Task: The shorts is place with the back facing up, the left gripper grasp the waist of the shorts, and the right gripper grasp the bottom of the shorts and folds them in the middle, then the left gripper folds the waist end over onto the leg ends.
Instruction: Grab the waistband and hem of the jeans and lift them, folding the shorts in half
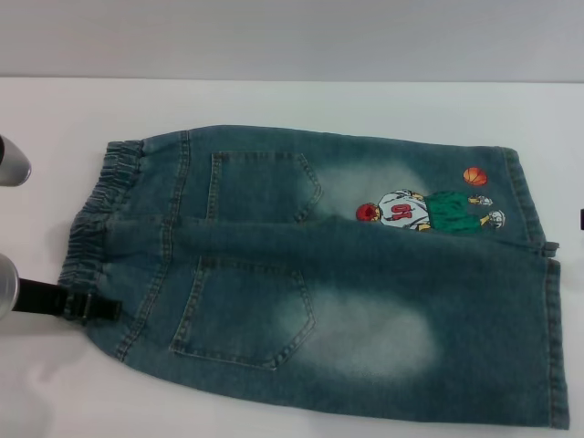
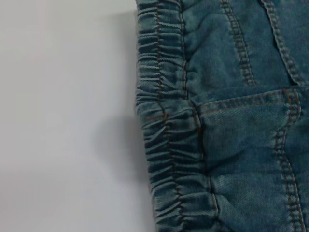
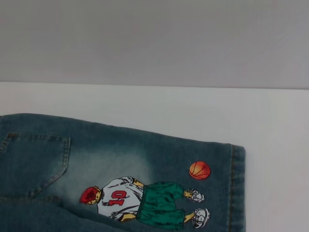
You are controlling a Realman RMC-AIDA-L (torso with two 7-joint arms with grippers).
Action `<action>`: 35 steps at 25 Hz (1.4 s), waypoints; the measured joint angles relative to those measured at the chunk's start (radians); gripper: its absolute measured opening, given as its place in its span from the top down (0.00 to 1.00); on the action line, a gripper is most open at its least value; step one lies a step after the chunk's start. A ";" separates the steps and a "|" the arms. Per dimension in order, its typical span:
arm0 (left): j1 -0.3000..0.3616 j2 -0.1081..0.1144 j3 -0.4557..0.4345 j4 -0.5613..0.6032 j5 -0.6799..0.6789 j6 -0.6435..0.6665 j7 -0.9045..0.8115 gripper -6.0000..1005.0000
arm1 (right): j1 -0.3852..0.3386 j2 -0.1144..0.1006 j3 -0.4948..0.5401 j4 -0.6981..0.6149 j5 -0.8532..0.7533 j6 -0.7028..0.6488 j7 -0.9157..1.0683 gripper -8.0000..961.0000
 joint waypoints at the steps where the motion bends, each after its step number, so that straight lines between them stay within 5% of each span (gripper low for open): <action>1: 0.000 0.000 0.000 0.000 0.001 0.000 0.000 0.15 | 0.000 0.000 0.000 0.000 0.000 0.000 0.000 0.36; 22: -0.011 0.000 0.001 0.019 0.002 -0.007 -0.009 0.18 | 0.000 0.002 0.000 0.012 0.003 0.014 0.000 0.36; 29: -0.011 0.003 -0.007 0.020 0.000 -0.012 -0.004 0.32 | 0.000 0.002 0.001 0.013 0.011 0.014 0.000 0.36; 35: -0.012 0.003 -0.003 0.017 0.003 -0.016 -0.008 0.53 | 0.000 0.002 0.005 0.015 0.012 0.014 -0.001 0.36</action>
